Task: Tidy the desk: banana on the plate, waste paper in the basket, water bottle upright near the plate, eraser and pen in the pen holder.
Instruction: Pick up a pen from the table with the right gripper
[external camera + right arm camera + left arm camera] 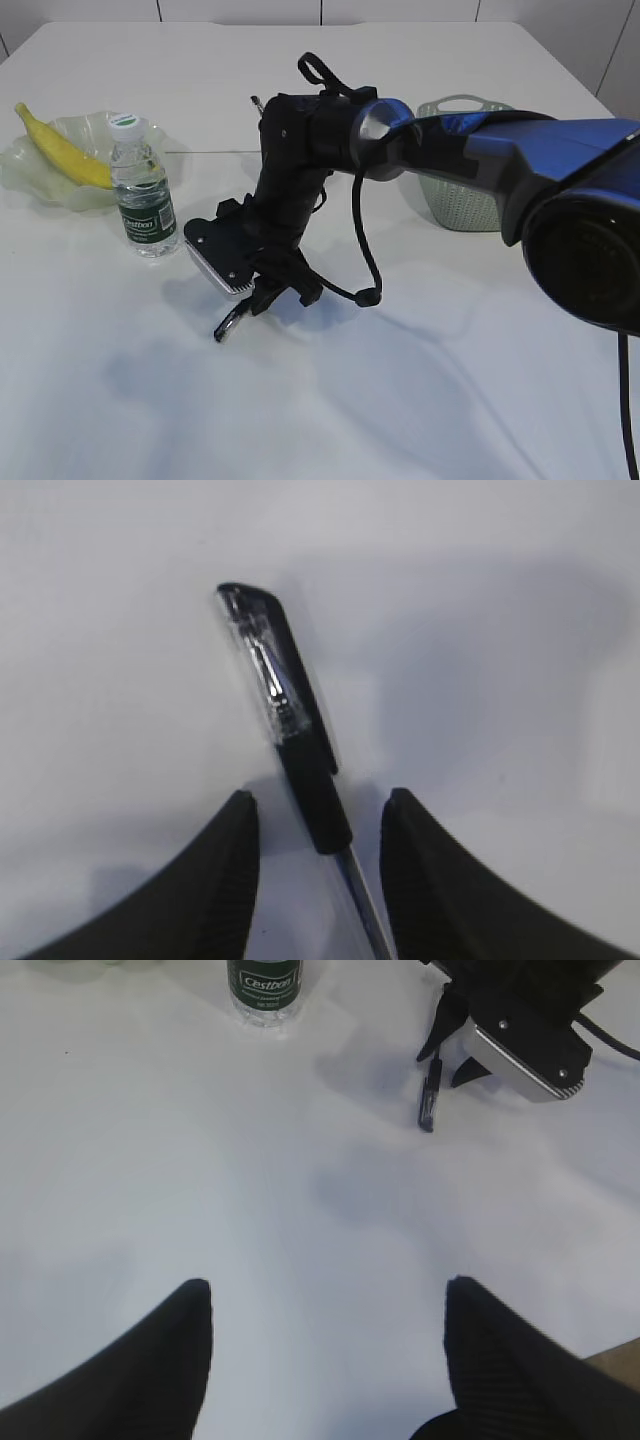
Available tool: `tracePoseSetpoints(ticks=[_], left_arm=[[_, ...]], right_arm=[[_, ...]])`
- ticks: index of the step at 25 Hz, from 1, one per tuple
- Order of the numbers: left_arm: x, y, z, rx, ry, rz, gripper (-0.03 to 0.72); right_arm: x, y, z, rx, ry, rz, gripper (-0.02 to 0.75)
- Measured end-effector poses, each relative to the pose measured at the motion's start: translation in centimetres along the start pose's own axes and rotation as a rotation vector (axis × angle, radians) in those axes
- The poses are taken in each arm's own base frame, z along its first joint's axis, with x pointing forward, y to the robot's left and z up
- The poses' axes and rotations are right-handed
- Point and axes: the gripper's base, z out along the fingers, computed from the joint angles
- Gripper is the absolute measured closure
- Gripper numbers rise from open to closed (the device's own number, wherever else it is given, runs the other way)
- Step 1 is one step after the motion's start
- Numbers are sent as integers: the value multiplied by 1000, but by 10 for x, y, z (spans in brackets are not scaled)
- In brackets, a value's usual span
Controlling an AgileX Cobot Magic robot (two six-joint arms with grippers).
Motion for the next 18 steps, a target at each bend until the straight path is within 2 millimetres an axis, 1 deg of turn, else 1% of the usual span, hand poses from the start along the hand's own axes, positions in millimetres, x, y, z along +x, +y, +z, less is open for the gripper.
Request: tracePoseSetpoints(ticks=[13,18], left_arm=[[0,0,0,0,0,0,171],[0,0,0,0,0,0,171]], right_arm=[[-4,2,1,-30,-21,8,431],[-4,-2,-3,-31,-14,11,433]])
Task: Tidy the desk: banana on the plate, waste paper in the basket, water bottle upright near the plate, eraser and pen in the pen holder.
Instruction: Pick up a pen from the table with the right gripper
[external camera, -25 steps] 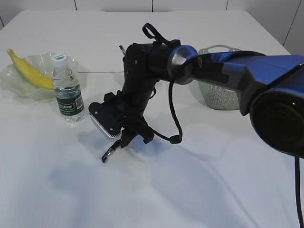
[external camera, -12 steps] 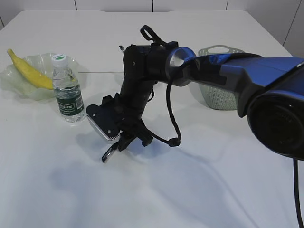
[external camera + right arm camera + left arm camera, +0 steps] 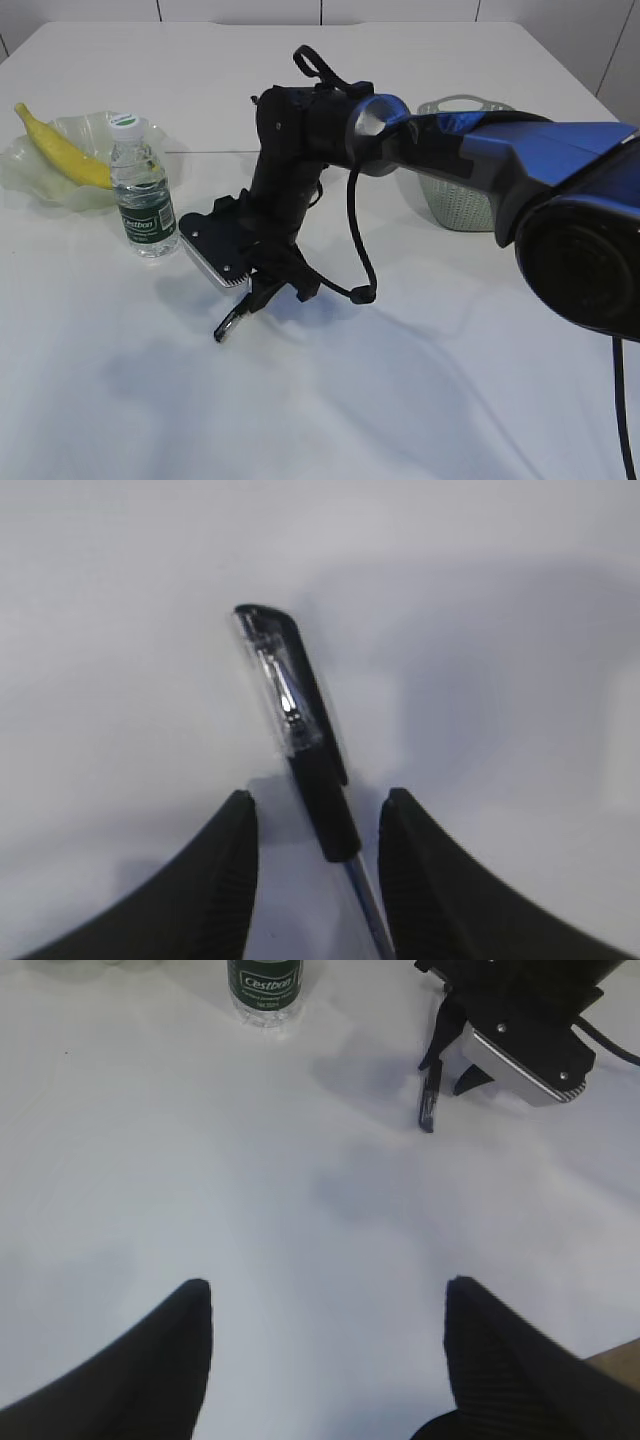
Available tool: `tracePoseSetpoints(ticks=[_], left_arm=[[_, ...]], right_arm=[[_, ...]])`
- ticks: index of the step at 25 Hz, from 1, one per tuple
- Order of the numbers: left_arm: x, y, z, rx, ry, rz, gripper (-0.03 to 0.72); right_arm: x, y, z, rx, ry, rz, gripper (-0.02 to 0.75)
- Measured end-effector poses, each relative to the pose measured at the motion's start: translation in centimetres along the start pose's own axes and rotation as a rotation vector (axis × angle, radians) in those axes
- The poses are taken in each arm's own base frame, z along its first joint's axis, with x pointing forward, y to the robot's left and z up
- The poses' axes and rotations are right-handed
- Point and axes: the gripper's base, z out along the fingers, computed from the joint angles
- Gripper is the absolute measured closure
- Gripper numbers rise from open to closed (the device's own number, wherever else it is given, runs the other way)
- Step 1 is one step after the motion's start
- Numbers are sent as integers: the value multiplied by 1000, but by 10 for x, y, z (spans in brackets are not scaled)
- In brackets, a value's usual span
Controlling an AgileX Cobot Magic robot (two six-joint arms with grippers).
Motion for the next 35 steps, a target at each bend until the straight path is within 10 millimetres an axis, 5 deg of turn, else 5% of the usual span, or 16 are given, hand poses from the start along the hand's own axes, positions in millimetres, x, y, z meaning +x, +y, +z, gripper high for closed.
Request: tracePoseSetpoints(ticks=[30,35], left_arm=[[0,0,0,0,0,0,171],[0,0,0,0,0,0,171]], right_arm=[[3,-2,3,-38,17,8,435],[3,-2,3,-42,20,8,507]])
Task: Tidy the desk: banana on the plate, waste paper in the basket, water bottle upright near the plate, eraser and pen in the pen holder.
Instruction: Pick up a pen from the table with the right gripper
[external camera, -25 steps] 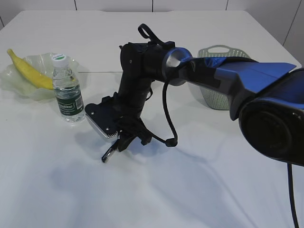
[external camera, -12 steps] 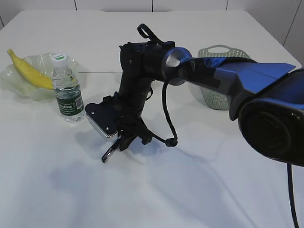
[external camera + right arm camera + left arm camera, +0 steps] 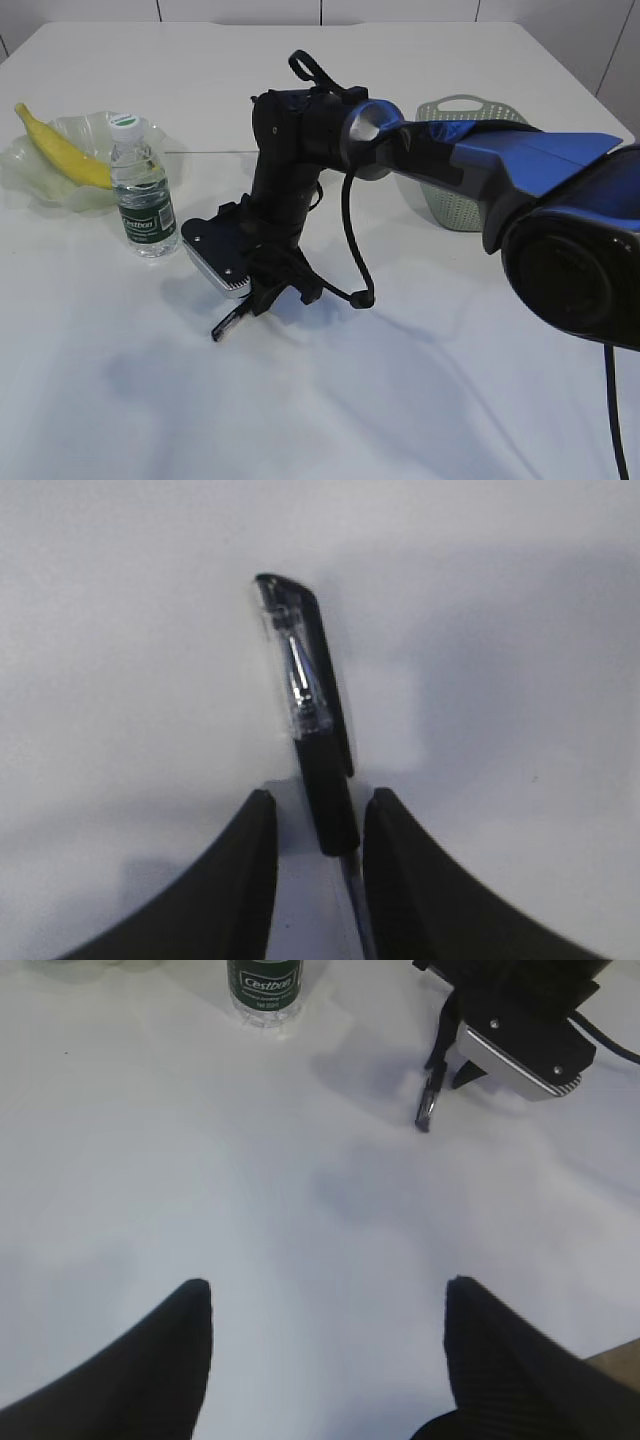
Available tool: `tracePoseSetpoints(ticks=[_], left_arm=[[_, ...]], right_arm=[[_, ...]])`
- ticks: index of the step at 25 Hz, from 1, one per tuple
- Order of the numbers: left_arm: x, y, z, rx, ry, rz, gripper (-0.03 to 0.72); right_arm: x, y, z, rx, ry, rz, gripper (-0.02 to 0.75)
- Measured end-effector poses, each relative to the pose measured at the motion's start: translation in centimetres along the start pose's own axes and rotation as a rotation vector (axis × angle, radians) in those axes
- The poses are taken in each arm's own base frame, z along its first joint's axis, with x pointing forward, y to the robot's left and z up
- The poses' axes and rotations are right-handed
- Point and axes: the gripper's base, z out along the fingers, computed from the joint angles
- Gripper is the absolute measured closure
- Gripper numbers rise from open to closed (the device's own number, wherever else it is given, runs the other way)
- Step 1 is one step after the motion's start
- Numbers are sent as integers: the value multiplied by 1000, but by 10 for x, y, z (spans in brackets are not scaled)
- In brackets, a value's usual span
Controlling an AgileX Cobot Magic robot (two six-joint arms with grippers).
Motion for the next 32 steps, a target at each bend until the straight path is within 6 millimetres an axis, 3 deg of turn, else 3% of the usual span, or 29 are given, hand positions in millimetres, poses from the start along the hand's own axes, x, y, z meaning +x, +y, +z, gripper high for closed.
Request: tracePoseSetpoints(ticks=[5,11,32], left_arm=[[0,0,0,0,0,0,171],[0,0,0,0,0,0,171],[0,0,0,0,0,0,171]], right_arm=[[0,0,0,-1,2,1,536],[0,2,1,-23,-2,17,640],[-6,2,2,-35,11,112,659]])
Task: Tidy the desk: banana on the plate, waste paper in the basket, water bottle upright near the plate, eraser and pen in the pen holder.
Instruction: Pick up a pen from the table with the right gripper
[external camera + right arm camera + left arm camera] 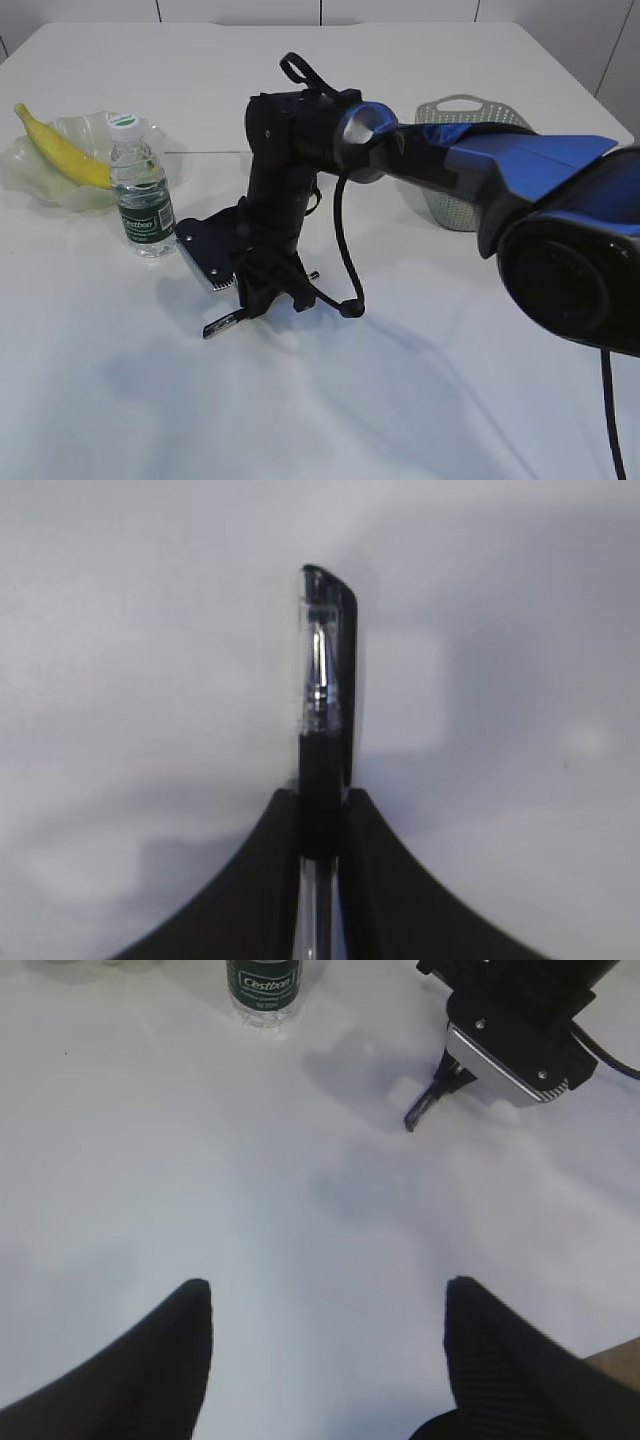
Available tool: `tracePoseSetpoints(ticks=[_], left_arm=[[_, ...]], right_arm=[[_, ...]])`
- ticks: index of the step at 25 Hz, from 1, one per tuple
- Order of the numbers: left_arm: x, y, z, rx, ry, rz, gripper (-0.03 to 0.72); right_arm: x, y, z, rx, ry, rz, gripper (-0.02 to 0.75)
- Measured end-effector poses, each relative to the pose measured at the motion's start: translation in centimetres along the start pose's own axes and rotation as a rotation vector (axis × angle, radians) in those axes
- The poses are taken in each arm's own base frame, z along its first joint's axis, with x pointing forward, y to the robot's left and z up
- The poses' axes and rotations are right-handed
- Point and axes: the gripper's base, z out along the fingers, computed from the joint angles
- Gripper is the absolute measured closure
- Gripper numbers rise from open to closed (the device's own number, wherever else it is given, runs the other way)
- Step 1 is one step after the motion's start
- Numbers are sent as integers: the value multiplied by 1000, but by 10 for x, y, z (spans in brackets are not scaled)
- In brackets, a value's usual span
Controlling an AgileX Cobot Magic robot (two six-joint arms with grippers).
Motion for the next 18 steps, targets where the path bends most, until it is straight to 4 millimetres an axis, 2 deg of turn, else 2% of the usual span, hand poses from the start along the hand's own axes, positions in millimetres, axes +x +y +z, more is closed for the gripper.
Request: tracePoseSetpoints(ticks=[5,18], left_arm=[[0,0,0,0,0,0,171],[0,0,0,0,0,0,171]], right_arm=[[-2,0,0,-1,1,71,694],[-2,0,0,1,0,121,697]])
